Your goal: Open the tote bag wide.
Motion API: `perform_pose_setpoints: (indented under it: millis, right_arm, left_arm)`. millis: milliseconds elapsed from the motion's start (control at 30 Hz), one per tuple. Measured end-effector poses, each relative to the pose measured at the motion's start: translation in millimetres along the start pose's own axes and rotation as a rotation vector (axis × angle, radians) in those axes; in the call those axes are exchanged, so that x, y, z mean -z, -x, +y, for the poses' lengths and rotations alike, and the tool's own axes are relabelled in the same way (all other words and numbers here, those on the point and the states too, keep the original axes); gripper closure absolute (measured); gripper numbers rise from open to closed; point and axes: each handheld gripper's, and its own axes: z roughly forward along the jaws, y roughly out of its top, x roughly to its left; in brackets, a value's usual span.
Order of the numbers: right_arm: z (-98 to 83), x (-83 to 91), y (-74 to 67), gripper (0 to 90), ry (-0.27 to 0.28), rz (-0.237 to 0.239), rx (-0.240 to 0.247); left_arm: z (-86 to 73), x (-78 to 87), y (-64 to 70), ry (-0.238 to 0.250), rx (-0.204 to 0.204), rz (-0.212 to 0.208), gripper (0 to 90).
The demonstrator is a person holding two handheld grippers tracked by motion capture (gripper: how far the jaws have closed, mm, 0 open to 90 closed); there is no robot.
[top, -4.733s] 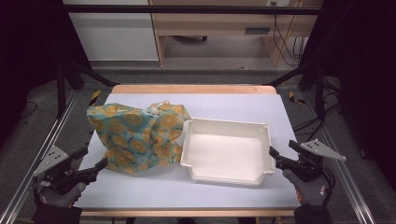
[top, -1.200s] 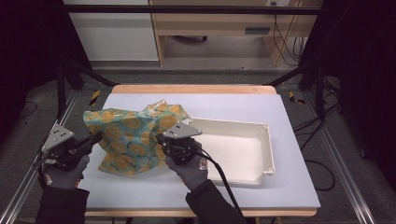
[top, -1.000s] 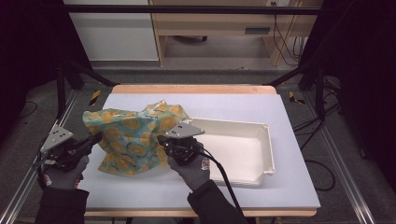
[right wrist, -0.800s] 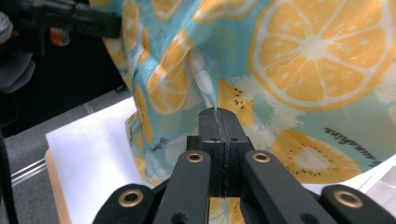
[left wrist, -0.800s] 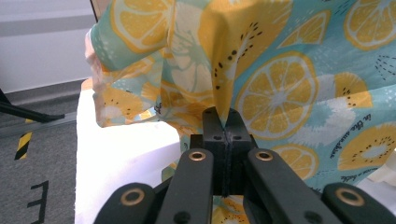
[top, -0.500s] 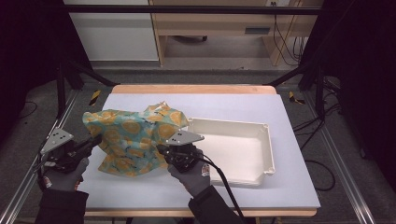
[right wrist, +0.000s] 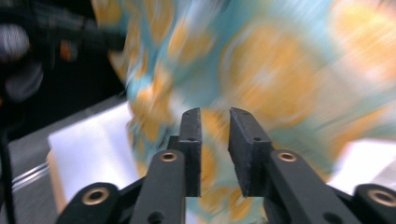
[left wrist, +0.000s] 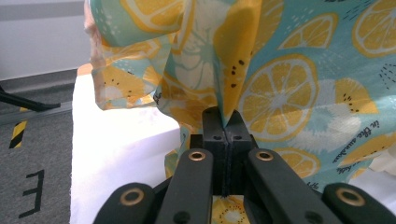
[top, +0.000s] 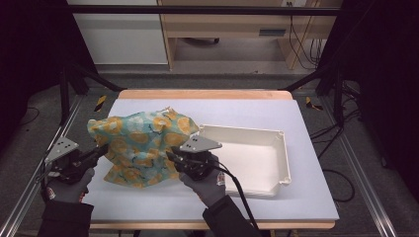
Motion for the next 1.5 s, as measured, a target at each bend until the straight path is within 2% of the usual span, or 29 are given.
perform_pose_setpoints:
  millis: [133,167,233,367,500,567,700,767,800,867,933,1000,1033,1200,1367,1500]
  right_arm:
    - [16.7,16.4,6.4,65.0,0.072,-0.056,0.023]
    - [23.3,19.3,10.1,59.5,0.093,-0.075,0.031]
    - [28.0,19.4,13.4,57.1,0.108,-0.092,0.041]
    - [31.8,13.9,17.4,51.7,0.106,-0.108,0.055]
    - [32.7,5.4,19.8,53.0,0.086,-0.128,0.076]
    - [34.8,3.0,21.4,53.3,0.093,-0.158,0.098]
    - [36.9,2.4,23.6,52.4,0.097,-0.163,0.091]
    - [36.8,-0.1,24.9,53.1,0.081,-0.152,0.089]
    - [36.3,-2.1,25.0,57.0,0.065,-0.134,0.08]
    - [34.8,-5.2,23.6,70.2,0.032,-0.097,0.07]
    - [34.3,-5.2,21.4,82.1,0.026,-0.079,0.066]
    - [34.7,-4.2,19.9,87.4,0.025,-0.074,0.061]
    - [35.1,-2.4,19.7,89.8,0.022,-0.054,0.052]
    - [35.4,4.3,18.3,90.0,0.031,-0.023,0.053]
    - [32.9,13.2,5.7,90.0,0.066,0.028,0.066]
    - [19.1,5.8,0.8,90.0,0.018,0.062,0.068]
  left_arm:
    - [0.1,0.0,0.2,-0.001,-0.002,0.0,89.9]
    - [0.1,0.0,0.3,-0.001,-0.002,0.001,89.9]
    - [0.1,0.0,0.3,-0.001,-0.002,0.0,89.9]
    - [0.1,-0.1,0.1,-0.001,-0.002,-0.001,89.9]
    - [0.3,-0.1,0.1,-0.003,-0.003,-0.001,89.9]
    - [0.3,0.1,0.2,-0.003,-0.003,-0.001,90.0]
    - [0.3,-0.1,-0.2,-0.003,-0.002,-0.003,89.9]
    - [0.3,0.0,-0.2,-0.003,-0.002,-0.003,89.9]
    - [0.3,0.0,-0.1,-0.003,-0.002,-0.003,89.9]
    - [0.3,0.0,0.1,-0.003,-0.004,-0.003,89.9]
    - [0.3,-0.1,-0.1,-0.003,-0.002,-0.003,89.9]
    - [0.3,-0.1,-0.3,-0.003,-0.001,-0.003,89.9]
    - [0.2,-0.1,-0.3,-0.002,-0.001,-0.002,89.9]
    - [0.3,-0.1,-0.3,-0.003,-0.001,-0.001,89.9]
    - [0.1,-0.4,0.0,-0.005,0.0,-0.001,89.5]
    - [0.0,-0.8,-0.1,-0.004,-0.001,-0.001,85.2]
